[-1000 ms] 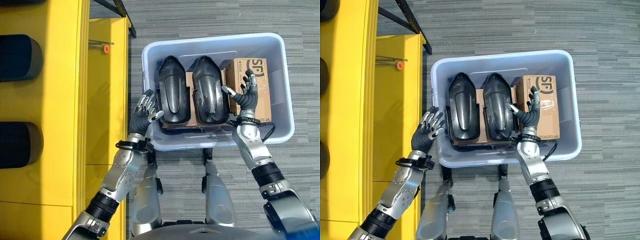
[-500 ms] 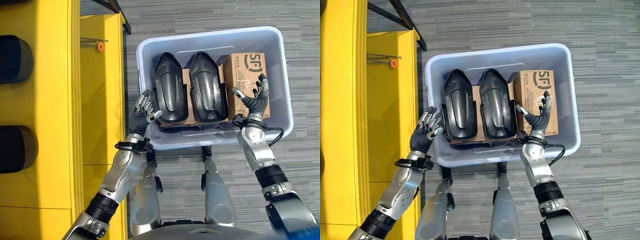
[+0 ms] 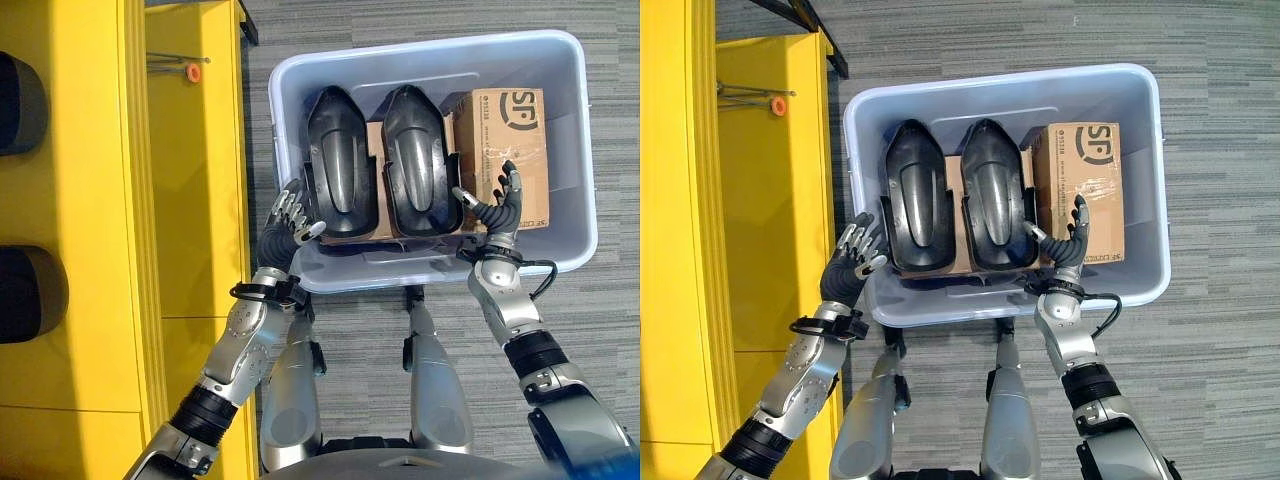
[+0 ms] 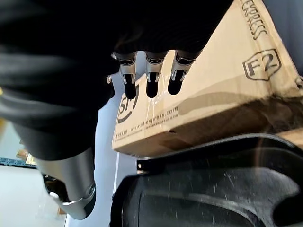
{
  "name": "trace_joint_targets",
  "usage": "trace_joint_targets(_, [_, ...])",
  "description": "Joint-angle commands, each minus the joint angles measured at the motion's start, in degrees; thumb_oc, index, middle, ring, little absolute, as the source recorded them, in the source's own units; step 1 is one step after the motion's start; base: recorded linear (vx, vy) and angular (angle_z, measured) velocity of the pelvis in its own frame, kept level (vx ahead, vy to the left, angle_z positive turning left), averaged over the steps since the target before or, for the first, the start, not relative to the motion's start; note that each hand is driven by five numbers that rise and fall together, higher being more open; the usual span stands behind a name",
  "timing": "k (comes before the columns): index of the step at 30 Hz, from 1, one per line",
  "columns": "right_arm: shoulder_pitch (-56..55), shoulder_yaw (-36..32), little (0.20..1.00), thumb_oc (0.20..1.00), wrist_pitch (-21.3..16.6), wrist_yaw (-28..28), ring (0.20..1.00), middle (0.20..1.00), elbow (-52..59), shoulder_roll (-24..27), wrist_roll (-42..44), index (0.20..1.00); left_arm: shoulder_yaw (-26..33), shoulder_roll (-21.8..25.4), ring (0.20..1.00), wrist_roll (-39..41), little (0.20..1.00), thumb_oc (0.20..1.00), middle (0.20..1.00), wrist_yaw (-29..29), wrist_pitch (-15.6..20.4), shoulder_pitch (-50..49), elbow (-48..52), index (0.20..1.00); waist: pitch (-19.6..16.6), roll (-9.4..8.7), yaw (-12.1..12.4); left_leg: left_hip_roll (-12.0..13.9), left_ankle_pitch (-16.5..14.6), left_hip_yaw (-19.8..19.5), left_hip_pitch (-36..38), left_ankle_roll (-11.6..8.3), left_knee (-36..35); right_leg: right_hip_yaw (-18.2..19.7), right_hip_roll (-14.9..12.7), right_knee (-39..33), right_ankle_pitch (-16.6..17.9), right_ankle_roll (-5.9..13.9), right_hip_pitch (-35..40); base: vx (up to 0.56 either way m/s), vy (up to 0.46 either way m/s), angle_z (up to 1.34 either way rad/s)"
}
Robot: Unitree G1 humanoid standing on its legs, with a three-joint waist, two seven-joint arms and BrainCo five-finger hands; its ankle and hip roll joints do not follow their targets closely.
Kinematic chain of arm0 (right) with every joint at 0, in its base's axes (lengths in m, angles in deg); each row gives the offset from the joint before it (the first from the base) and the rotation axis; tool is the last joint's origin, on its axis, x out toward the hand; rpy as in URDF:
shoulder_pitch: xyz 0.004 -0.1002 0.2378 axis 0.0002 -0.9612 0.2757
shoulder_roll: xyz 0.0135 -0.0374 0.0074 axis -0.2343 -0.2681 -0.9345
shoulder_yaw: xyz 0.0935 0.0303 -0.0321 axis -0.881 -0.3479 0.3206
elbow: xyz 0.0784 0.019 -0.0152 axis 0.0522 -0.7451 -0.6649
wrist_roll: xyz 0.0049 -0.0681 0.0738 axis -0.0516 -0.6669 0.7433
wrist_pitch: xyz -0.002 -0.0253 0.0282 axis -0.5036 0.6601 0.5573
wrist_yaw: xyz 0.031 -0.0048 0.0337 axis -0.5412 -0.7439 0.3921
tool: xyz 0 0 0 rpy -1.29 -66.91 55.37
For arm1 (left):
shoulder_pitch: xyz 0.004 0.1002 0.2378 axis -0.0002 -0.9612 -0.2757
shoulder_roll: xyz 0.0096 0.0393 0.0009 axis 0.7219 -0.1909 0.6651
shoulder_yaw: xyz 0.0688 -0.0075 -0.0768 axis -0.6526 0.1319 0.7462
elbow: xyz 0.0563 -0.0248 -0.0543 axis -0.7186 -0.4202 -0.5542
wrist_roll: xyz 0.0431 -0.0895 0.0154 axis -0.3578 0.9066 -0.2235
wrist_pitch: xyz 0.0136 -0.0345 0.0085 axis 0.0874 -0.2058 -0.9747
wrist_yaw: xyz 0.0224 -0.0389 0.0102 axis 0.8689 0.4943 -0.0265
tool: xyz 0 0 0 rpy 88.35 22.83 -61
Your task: Move parts from the plastic box to the shelf.
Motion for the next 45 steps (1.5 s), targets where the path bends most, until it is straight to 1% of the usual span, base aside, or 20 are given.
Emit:
trace_joint_targets(1, [3.3, -0.9, 1.0, 1.0, -1.7, 0.5, 1.0, 1.0, -1.3, -0.3, -1.9, 1.0, 0.9, 0.9, 1.0, -2.3, 1.0, 1.0, 1.0, 0.0, 3.0, 0.9, 4.1, 1.0, -0.8, 0.11, 0.4, 2.3, 1.1, -3.0, 1.3, -1.83, 0.4, 1.7, -0.4, 0.6, 4.2, 1.87, -0.7, 0.0, 0.0, 0.0])
trace_joint_targets(6, [4.2, 0.4, 1.0, 1.0, -0.6, 0.7, 1.0, 1.0, -3.6, -0.1, -3.0, 1.0, 1.1, 1.0, 1.0, -2.5, 1.0, 1.0, 1.0, -0.3, 3.3, 0.9, 4.4, 1.0, -0.5, 0.49, 0.6, 2.1, 0.9, -3.1, 1.0, -1.75, 0.4, 1.7, -0.6, 0.6, 4.1, 1.86, -1.0, 0.0, 0.0, 0.0])
trace_joint_targets(20, [6.6, 1.5, 1.0, 1.0, 0.2, 1.2, 1.0, 1.0, -9.7, -0.7, -1.7, 1.0, 0.4, 0.7, 1.0, -2.2, 1.0, 1.0, 1.0, -0.4, 3.2, 1.8, 4.1, 1.0, 0.1, 0.75, 0.8, 2.0, 0.7, -3.1, 0.5, -1.57, 0.4, 1.8, -0.5, 0.8, 3.9, 1.74, -1.5, 0.0, 0.0, 0.0])
trace_joint_targets(25, [7.9, 1.0, 1.0, 1.0, 0.6, 0.7, 1.0, 1.0, -12.6, 0.1, -1.7, 1.0, 0.4, 0.9, 1.0, -1.7, 1.0, 1.0, 1.0, -0.2, 3.4, 1.9, 4.1, 1.0, 0.3, 0.81, 0.8, 1.9, 0.5, -3.0, 0.4, -1.56, 0.4, 2.0, -0.4, 0.8, 4.0, 1.73, -1.8, 0.0, 0.0, 0.0])
trace_joint_targets(32, [9.5, 1.0, 1.0, 1.0, 0.8, 0.7, 1.0, 1.0, -13.9, 1.1, -2.0, 1.0, 0.5, 1.0, 1.0, -1.4, 1.0, 1.0, 1.0, -0.1, 3.5, 1.8, 4.3, 1.0, 0.5, 0.84, 0.9, 2.0, 0.5, -2.9, 0.2, -1.62, 0.4, 2.2, -0.2, 0.8, 4.0, 1.75, -2.2, 0.0, 0.0, 0.0])
trace_joint_targets(36, [8.9, 2.1, 1.0, 1.0, 0.8, 0.8, 1.0, 1.0, -10.0, 1.2, -4.3, 1.0, 0.8, 0.9, 1.0, -1.6, 1.0, 1.0, 1.0, -0.1, 3.4, 1.9, 4.1, 1.0, 0.5, 0.46, 0.8, 2.2, 0.4, -2.7, 0.3, -1.62, 0.4, 2.3, 0.0, 0.7, 4.0, 1.74, -2.3, 0.0, 0.0, 0.0])
trace_joint_targets(37, [8.4, 2.3, 1.0, 1.0, 0.7, 0.7, 1.0, 1.0, -8.6, 1.1, -4.9, 1.0, 0.9, 0.9, 1.0, -1.7, 1.0, 1.0, 1.0, -0.3, 3.4, 1.8, 4.1, 1.0, 0.4, 0.37, 0.6, 2.2, 0.4, -2.6, 0.3, -1.6, 0.4, 2.4, 0.1, 0.7, 4.0, 1.75, -2.3, 0.0, 0.0, 0.0])
trace_joint_targets(38, [6.8, 2.3, 1.0, 1.0, 0.6, 0.4, 1.0, 1.0, -4.4, 1.3, -7.1, 1.0, 1.3, 0.9, 1.0, -2.2, 1.0, 1.0, 1.0, -0.5, 3.5, 1.9, 4.1, 1.0, 0.3, 0.22, 0.4, 2.2, 0.2, -2.6, 0.3, -1.57, 0.4, 2.1, 0.1, 0.8, 4.0, 1.8, -2.3, 0.0, 0.0, 0.0])
trace_joint_targets(39, [6.7, 2.3, 1.0, 1.0, 0.6, 0.4, 1.0, 1.0, -4.3, 1.3, -7.1, 1.0, 1.3, 0.9, 1.0, -2.2, 1.0, 1.0, 1.0, -0.5, 3.5, 1.9, 4.1, 1.0, 0.3, 0.23, 0.4, 2.2, 0.2, -2.6, 0.3, -1.57, 0.4, 2.1, 0.1, 0.8, 4.0, 1.8, -2.3, 0.0, 0.0, 0.0])
trace_joint_targets(42, [5.2, 1.1, 1.0, 1.0, 0.5, -1.2, 1.0, 1.0, 0.4, 1.8, -9.9, 1.0, 1.9, 1.0, 1.0, -3.1, 1.0, 1.0, 1.0, -1.1, 3.5, 2.0, 4.2, 1.0, -0.1, 0.1, 0.1, 2.1, 0.1, -2.8, 0.2, -1.56, 0.4, 1.8, 0.0, 0.8, 3.9, 1.89, -2.3, 0.0, 0.0, 0.0])
trace_joint_targets(45, [4.7, 0.1, 1.0, 1.0, 0.2, -1.8, 1.0, 1.0, 3.4, 2.1, -10.8, 1.0, 2.3, 1.0, 1.0, -3.5, 1.0, 1.0, 1.0, -1.3, 3.5, 2.1, 4.4, 1.0, -0.3, -0.15, 0.0, 2.1, 0.1, -2.9, 0.1, -1.56, 0.4, 1.8, 0.0, 0.7, 3.8, 1.99, -2.2, 0.0, 0.0, 0.0])
